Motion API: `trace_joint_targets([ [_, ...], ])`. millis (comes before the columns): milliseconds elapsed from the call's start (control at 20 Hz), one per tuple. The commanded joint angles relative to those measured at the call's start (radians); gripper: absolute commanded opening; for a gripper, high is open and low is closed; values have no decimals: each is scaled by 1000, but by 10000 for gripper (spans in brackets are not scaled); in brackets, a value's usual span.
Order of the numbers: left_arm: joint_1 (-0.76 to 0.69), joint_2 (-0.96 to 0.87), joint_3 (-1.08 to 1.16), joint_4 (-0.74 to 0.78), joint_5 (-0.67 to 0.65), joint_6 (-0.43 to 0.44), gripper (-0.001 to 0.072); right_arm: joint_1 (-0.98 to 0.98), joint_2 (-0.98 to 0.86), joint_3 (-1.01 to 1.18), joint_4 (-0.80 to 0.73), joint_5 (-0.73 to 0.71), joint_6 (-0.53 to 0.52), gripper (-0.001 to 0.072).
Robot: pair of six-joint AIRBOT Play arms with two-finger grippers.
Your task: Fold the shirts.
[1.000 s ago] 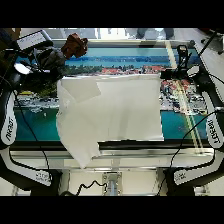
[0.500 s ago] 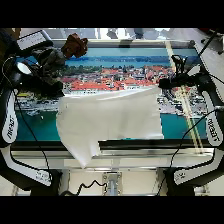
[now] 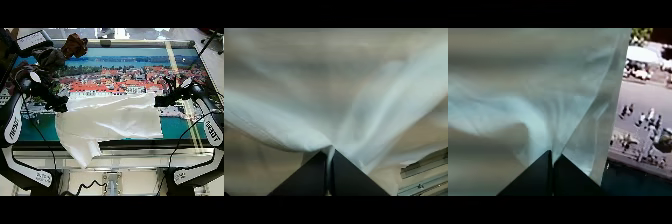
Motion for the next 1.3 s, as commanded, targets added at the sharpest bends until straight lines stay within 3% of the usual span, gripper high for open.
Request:
trace_joint_targets([
  [0, -27, -1, -85, 66, 82, -23, 16, 0, 0, -41, 6, -23, -4, 21],
  [250, -27, -2, -89, 329, 92, -144, 16, -1, 0, -41, -2, -31, -20, 21],
  [400, -25, -1, -89, 367, 116, -169, 18, -2, 0, -41, -3, -46, -14, 31],
  [450, -25, -1, -89, 352, 127, -168, 58, -3, 0, -41, -1, -44, -11, 125],
  [500, -25, -1, -89, 331, 141, -167, 292, -3, 0, -41, -1, -40, -11, 299],
  [550, -25, -1, -88, 303, 152, -166, 626, -3, 0, -41, 4, -32, -12, 385],
  [600, -25, -1, -88, 270, 161, -154, 706, -2, 2, -40, 8, -25, -12, 385],
  [800, -25, 47, -61, 14, 242, -31, 707, -3, 38, -40, 40, -24, -24, 385],
  [900, -25, 105, -30, 79, 241, -23, 708, -3, 69, -40, -23, -3, -23, 385],
  [1050, -18, 248, -34, 317, 192, -64, 707, -9, 122, -43, -123, 67, -24, 385],
  [1250, 73, 513, -219, 322, 213, -69, 697, -96, 238, -133, -38, 56, -52, 385],
])
